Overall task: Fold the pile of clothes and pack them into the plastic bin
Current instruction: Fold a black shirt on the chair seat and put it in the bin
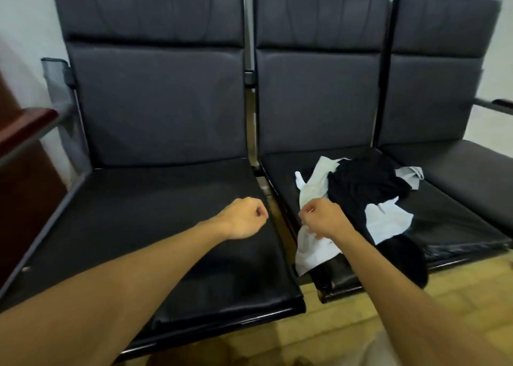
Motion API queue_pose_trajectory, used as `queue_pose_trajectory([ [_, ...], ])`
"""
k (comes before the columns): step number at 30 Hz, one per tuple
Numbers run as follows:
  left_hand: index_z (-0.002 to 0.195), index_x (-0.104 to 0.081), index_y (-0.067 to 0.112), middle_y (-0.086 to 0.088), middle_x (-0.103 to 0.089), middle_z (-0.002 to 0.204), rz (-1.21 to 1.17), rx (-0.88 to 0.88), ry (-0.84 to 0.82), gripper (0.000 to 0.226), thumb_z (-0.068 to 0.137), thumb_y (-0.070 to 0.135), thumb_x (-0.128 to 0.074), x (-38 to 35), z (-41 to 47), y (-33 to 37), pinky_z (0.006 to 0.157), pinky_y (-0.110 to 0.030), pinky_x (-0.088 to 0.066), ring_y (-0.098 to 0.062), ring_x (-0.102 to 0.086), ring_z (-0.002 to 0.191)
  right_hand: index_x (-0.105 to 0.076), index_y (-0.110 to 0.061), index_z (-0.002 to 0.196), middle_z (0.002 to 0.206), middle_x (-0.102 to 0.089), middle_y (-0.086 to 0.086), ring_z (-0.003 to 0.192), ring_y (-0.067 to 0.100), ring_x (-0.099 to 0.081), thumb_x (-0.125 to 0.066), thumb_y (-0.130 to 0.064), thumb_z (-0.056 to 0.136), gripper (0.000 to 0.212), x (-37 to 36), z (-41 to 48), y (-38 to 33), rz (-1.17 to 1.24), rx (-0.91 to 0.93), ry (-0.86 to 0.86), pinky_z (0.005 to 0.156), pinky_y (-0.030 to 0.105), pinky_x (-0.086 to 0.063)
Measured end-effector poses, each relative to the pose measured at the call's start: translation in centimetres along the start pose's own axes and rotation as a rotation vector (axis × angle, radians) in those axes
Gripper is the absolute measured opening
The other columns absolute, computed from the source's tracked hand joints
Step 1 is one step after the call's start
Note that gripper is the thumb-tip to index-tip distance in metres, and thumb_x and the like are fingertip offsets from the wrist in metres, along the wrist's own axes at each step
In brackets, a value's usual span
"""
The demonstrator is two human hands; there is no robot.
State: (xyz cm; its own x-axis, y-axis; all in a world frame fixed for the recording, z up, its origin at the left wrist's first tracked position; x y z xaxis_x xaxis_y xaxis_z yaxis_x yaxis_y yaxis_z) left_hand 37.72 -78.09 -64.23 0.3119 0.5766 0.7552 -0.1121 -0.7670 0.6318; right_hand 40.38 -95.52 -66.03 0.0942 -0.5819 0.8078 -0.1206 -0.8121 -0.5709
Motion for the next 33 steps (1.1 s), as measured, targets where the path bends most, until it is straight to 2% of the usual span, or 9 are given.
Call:
queue_pose_trajectory([
  [3,0.111,-0.068,0.023,0.007,-0.064,0.108,-0.143,-0.068,0.006,0.025,0.097,0.015,-0.049,-3.2,3.7,2.1,0.085,-0.018,-0.04,-0.008,-0.058,0.107,-0.07,-0.007,0.085,0.087,-0.069,0.012,0.085,0.03,-0.065,-0.053,-0.018,0.085,0.02,2.6,1.0,3.9,0.022,-0.079,0.139,0.078,0.042,-0.056],
  [6,0.115,-0.067,0.021,0.005,-0.064,0.117,-0.201,-0.153,0.013,0.029,0.097,0.01,-0.048,-6.9,6.8,4.7,0.087,-0.015,-0.041,-0.007,-0.057,0.11,-0.066,-0.004,0.106,0.102,-0.067,0.014,0.099,0.032,-0.061,-0.057,-0.02,0.087,0.026,4.7,1.6,7.8,-0.029,-0.159,0.261,0.084,0.037,-0.051],
  [8,0.122,-0.064,0.018,0.003,-0.059,0.126,-0.136,-0.236,-0.03,0.032,0.097,0.008,-0.046,-9.7,8.4,6.1,0.09,-0.012,-0.036,-0.01,-0.051,0.118,-0.055,-0.006,0.122,0.118,-0.059,0.014,0.112,0.032,-0.056,-0.062,-0.031,0.088,0.043,4.6,2.2,10.2,-0.044,-0.208,0.238,0.092,0.038,-0.048],
  [12,0.126,-0.062,0.022,0.007,-0.052,0.128,0.061,-0.317,-0.064,0.035,0.097,0.015,-0.043,-13.6,10.5,6.4,0.101,-0.013,-0.021,-0.013,-0.034,0.128,-0.045,-0.009,0.131,0.129,-0.049,0.013,0.121,0.032,-0.049,-0.066,-0.046,0.085,0.062,3.4,3.1,12.6,-0.065,-0.238,0.181,0.099,0.042,-0.044],
  [19,0.136,-0.054,0.022,0.01,-0.046,0.139,0.144,-0.347,-0.119,0.037,0.101,0.024,-0.045,-14.0,9.8,6.4,0.106,-0.017,-0.02,-0.01,-0.029,0.132,-0.057,-0.015,0.118,0.115,-0.062,0.009,0.106,0.029,-0.059,-0.059,-0.029,0.092,0.03,4.0,2.7,13.4,-0.064,-0.31,0.247,0.077,0.032,-0.045],
  [22,0.139,-0.049,0.02,0.005,-0.041,0.147,0.132,-0.321,-0.168,0.04,0.1,0.018,-0.042,-13.6,9.0,6.4,0.107,-0.016,-0.018,-0.012,-0.029,0.138,-0.063,-0.018,0.105,0.1,-0.064,0.004,0.099,0.027,-0.059,-0.055,-0.022,0.091,0.016,6.1,2.0,12.0,0.21,-0.251,0.443,0.075,0.029,-0.039],
  [25,0.134,-0.055,0.02,0.003,-0.048,0.143,0.009,-0.234,-0.161,0.038,0.099,0.016,-0.041,-12.1,8.0,6.2,0.102,-0.017,-0.033,-0.013,-0.042,0.132,-0.057,-0.022,0.083,0.071,-0.054,-0.008,0.072,0.012,-0.051,-0.051,-0.015,0.092,0.012,8.9,0.4,8.9,0.609,-0.018,0.674,0.071,0.028,-0.039],
  [29,0.129,-0.059,0.018,0.006,-0.056,0.132,-0.261,-0.129,-0.099,0.032,0.1,0.018,-0.046,-8.5,6.0,5.7,0.095,-0.014,-0.039,-0.008,-0.05,0.123,-0.053,-0.021,0.084,0.07,-0.042,-0.008,0.062,0.002,-0.039,-0.041,-0.009,0.098,0.022,9.8,-1.1,4.6,0.96,0.141,0.655,0.064,0.019,-0.036],
  [33,0.125,-0.06,0.018,0.004,-0.062,0.124,-0.549,-0.024,-0.006,0.028,0.101,0.019,-0.045,-3.6,2.7,3.8,0.09,-0.015,-0.04,-0.006,-0.058,0.112,-0.054,-0.018,0.083,0.075,-0.047,-0.003,0.074,0.01,-0.043,-0.04,-0.007,0.1,0.024,9.2,-1.9,0.9,1.211,0.212,0.574,0.075,0.027,-0.039],
])
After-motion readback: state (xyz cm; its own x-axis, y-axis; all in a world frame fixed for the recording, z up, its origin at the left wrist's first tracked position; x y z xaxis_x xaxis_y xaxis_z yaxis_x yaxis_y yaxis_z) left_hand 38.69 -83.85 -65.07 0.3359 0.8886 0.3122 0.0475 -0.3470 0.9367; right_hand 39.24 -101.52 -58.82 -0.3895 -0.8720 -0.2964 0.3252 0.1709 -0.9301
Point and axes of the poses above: each hand's wrist, its own z-axis towards the middle knuckle, its own x-axis out of the back of the hand, y = z × x, the point moved 9 cm from there along z, towards the middle knuckle
